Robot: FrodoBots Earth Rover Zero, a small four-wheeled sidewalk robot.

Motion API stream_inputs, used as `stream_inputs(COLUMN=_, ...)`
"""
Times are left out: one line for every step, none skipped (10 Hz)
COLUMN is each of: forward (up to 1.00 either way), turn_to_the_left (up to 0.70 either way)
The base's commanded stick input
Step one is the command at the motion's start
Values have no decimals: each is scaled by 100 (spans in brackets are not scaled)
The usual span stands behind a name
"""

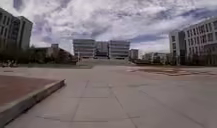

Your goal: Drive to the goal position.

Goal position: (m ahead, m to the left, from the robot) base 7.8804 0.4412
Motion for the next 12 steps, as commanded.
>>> stream_inputs(forward=100, turn_to_the_left=0)
stream_inputs(forward=100, turn_to_the_left=0)
stream_inputs(forward=100, turn_to_the_left=37)
stream_inputs(forward=100, turn_to_the_left=40)
stream_inputs(forward=100, turn_to_the_left=40)
stream_inputs(forward=100, turn_to_the_left=10)
stream_inputs(forward=100, turn_to_the_left=0)
stream_inputs(forward=100, turn_to_the_left=0)
stream_inputs(forward=100, turn_to_the_left=0)
stream_inputs(forward=100, turn_to_the_left=0)
stream_inputs(forward=100, turn_to_the_left=0)
stream_inputs(forward=100, turn_to_the_left=0)
